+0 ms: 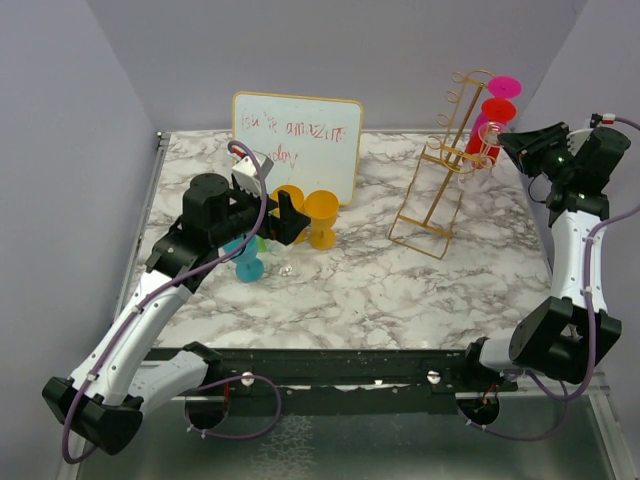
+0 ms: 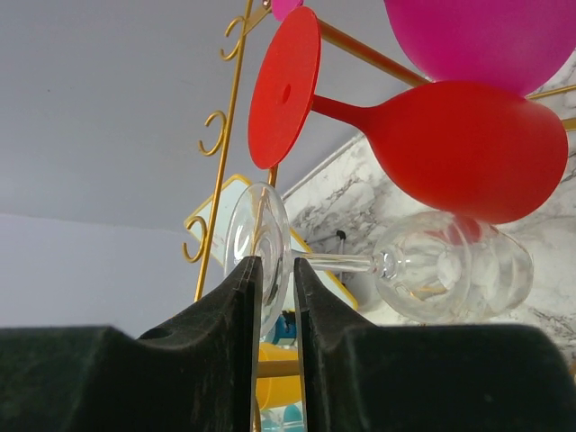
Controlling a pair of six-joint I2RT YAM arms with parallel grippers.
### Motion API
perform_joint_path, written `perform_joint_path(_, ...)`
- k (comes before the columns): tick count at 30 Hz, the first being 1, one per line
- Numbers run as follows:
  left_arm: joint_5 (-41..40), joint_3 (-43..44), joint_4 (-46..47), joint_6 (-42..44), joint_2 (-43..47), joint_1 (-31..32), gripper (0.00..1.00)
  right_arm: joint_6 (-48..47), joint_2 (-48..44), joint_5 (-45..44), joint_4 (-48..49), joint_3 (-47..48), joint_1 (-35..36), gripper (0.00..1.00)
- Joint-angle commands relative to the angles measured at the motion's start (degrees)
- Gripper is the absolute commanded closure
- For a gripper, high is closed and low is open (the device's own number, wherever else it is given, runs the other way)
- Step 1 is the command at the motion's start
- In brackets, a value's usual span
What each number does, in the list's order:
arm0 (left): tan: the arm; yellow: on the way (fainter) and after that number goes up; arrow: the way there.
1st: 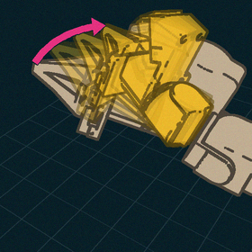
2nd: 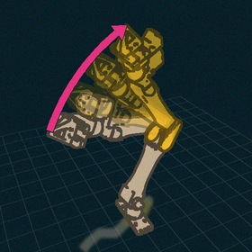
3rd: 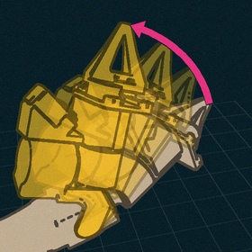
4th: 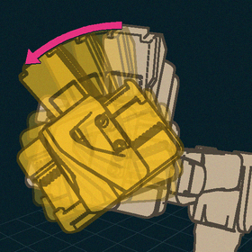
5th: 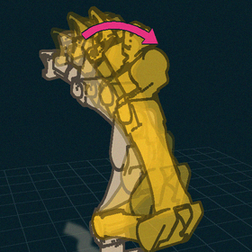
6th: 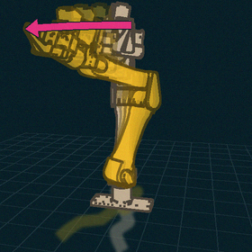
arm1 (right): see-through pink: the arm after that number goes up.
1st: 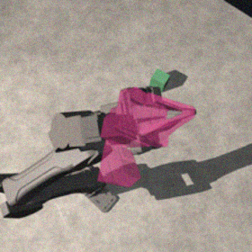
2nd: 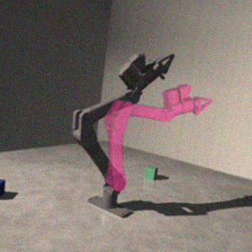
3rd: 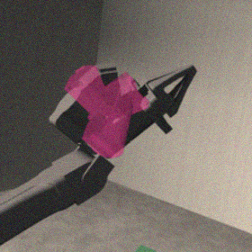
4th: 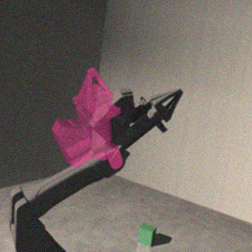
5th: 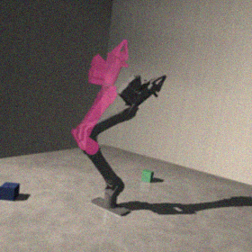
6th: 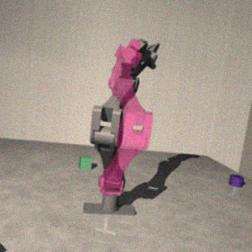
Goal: Take the wine glass off the wine glass rack
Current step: Pick up the wine glass from the wine rack.
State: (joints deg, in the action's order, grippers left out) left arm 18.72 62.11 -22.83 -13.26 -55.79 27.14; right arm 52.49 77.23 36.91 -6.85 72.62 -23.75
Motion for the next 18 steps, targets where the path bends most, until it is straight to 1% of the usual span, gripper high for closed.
perform_joint_path(1, -0.5, 1.4, -0.5, -0.5, -0.6, 0.3, 0.01, 0.5, -0.8, 0.3, 0.7, -0.6, -1.0, 0.72)
perform_joint_path(5, -0.4, 1.7, -0.2, -0.9, -0.9, 0.3, 0.01, 1.7, -0.6, 0.0, 0.8, -0.8, -1.0, 0.72)
perform_joint_path(11, 0.2, 1.6, 0.5, -1.4, -1.4, 0.2, 0.01, 2.2, -1.3, -0.6, 0.5, -1.2, -1.1, 0.77)
perform_joint_path(14, 0.2, 1.4, 0.6, -1.4, -1.6, 0.3, 0.01, 2.4, -1.2, -0.1, 0.0, -0.9, -1.2, 0.84)
perform_joint_path(18, 0.5, 1.3, 0.6, -1.6, -1.8, 0.3, 0.01, 2.6, -1.6, -0.2, -1.7, -0.1, -1.3, 0.86)
